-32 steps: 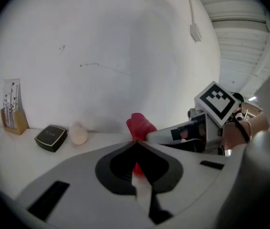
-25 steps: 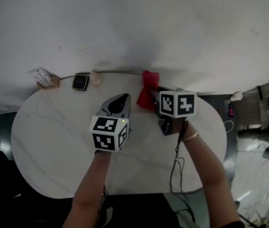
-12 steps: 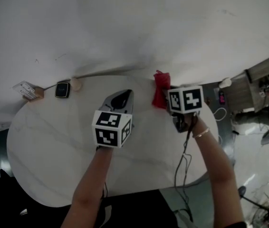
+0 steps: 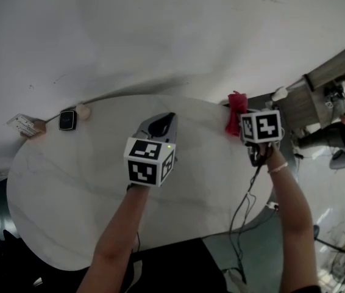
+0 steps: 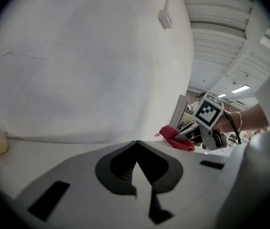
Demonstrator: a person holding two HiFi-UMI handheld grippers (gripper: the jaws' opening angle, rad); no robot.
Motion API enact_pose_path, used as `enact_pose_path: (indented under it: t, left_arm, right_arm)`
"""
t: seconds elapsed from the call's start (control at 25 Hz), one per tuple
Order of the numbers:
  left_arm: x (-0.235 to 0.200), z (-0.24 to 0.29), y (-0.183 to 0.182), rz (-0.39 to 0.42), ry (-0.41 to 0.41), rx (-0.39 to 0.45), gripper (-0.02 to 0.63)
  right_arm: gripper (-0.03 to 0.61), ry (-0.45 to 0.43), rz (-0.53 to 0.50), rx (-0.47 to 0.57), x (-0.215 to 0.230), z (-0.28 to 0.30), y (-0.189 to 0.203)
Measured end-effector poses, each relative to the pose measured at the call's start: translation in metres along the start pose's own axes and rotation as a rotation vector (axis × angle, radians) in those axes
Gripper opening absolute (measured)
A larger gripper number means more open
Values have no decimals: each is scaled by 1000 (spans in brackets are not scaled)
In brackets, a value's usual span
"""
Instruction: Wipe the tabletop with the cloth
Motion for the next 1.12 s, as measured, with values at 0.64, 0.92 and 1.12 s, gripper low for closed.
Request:
enact_pose_path:
  t: [0.64,0.92,1.12]
  left_arm:
    - [-64,-101,-4,-29,-195,36,2]
    - [-89,-131,8,-50,-256,32,2]
    - [-68,-105,13,-57,-192,22,2]
  right_arm:
    - [63,-654,-73,179,-266,-58,-57]
    - [63,-623,-162,104,-316,-25,-42]
    - [63,-506,-149,57,-259,-9,-28]
Point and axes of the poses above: the fingertips, and each gripper's own axes: z forward along the fingers, x to its right, y out of its underside, the point moved 3 cm from there along -z, backward along the fingers, and after that the axes turned 10 degrees about x, right-handed, at the moved point
